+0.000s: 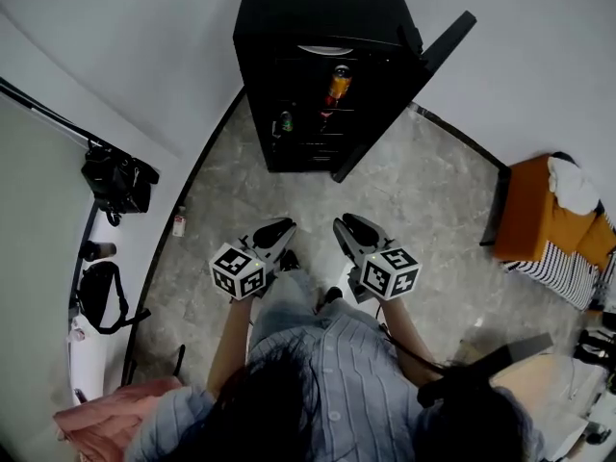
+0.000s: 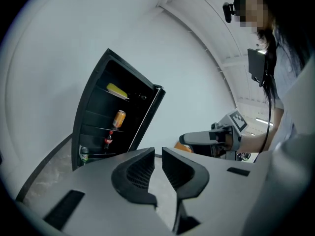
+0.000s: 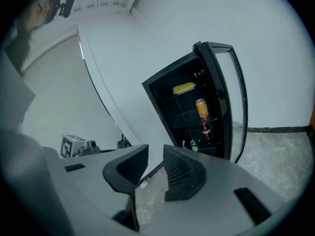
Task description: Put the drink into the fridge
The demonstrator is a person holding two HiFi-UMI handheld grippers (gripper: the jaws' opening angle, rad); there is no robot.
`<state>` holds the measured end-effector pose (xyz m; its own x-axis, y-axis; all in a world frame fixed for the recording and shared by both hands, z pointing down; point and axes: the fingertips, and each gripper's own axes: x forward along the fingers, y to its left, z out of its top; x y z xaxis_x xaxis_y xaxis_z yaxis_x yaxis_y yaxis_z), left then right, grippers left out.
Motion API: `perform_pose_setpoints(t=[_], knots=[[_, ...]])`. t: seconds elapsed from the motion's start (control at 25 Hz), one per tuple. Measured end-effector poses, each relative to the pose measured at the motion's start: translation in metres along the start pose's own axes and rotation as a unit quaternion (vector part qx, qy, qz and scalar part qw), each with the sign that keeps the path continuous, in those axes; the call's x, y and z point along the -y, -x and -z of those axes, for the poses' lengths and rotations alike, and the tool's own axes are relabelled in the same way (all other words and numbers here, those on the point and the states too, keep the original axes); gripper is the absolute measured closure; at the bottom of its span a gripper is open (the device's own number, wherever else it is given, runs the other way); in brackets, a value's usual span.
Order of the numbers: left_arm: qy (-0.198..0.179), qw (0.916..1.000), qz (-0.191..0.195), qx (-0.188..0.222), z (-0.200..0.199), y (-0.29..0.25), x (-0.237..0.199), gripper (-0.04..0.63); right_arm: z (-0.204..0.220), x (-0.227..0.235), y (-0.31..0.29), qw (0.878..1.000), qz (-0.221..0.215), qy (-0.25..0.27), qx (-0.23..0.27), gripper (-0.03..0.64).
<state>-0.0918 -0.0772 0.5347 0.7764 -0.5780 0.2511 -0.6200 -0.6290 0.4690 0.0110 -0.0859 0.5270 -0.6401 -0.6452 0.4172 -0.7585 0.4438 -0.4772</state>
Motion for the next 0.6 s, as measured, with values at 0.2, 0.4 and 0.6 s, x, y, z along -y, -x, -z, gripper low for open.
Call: perform_pose_setpoints(t=[0.2,0.4,0.6], knots=[[-0.011,0.9999,0.003,0.000,0.010,-0.009,0.045,0.545,0.015,0.012,0.035,1.000,-0.009,-0.001,0.000,0.517],[-0.004,0.9998,-0.013,-0.011,0.038,-0.003,0.085,0.545,0.028,0.014,0.070,1.000,-0.029,-0.004,0.004,0.517],[-0.007,0.9995,-0.030,-0.009,0.056,0.003,0.117,0.545,0.044,0.018,0.101,0.999,-0.045,-0.004,0.003,0.517]])
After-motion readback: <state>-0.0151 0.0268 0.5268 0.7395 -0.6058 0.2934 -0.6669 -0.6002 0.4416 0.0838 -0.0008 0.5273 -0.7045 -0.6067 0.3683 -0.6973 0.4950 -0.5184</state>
